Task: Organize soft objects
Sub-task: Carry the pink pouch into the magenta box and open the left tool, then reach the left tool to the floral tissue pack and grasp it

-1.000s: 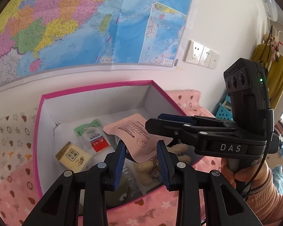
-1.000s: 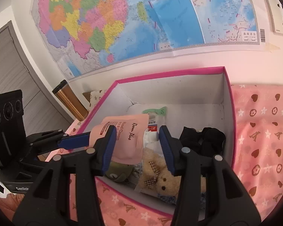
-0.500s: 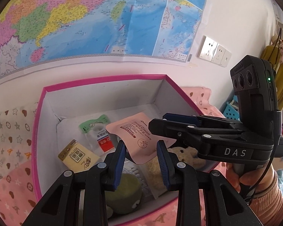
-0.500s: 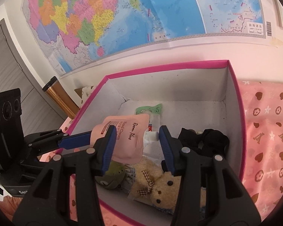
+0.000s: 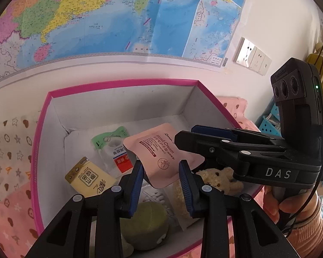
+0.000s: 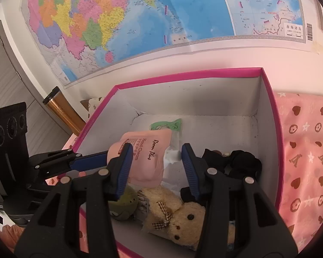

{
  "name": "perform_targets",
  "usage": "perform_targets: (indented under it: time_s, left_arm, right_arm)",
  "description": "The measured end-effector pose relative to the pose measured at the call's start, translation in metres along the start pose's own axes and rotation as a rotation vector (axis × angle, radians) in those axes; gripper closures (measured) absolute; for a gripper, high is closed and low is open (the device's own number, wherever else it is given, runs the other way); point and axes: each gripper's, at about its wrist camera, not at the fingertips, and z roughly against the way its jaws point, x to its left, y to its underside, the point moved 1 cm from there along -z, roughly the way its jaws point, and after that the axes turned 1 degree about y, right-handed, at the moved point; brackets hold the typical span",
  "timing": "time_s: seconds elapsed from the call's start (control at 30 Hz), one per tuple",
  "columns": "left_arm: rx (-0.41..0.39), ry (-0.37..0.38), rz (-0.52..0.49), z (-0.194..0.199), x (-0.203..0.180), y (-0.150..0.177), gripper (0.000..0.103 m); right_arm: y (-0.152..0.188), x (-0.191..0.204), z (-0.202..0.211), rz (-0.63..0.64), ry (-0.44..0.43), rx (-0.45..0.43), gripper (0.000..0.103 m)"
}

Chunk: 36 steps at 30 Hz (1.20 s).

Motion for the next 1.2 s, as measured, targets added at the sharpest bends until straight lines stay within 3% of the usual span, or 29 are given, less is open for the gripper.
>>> perform_targets:
  time_s: [0.4,0.57,0.77,0.97,1.1,1.2]
  left_arm:
    - [0.039,-0.002,0.033,-0.017,0.005,-0.001,0.07]
    - [0.033,-0.042,0.041,-0.017,0.006,-0.002,0.063]
    - [-0.027,-0.05,0.014,0.011,0.0,0.01,0.057]
    - [-0.116,0.053,-0.091,0.067,-0.031,0.039,0.05]
    - [-0.105,0.087,-0.144,0.078,-0.058,0.065,0.05]
    - [-0.048,0.126,-0.169,0.071,-0.077,0.086,0.05]
  right_arm:
    - [-0.002,-0.003,-0.005,-0.015,0.001,0.008,0.053]
    - [0.0,0.001,-0.005,-0.003,0.014,0.004,0.053]
    - [0.007,0.004,0.015,0.013,0.009,-0.021,0.053]
    - [0.033,0.019,0.067,0.074,-0.075,-0.05,0.053]
    - [0.062,0.024,0.101,0.108,-0.083,-0.045,0.052]
    - [0.087,0.019,0.118,0.093,-0.088,-0.021,0.051]
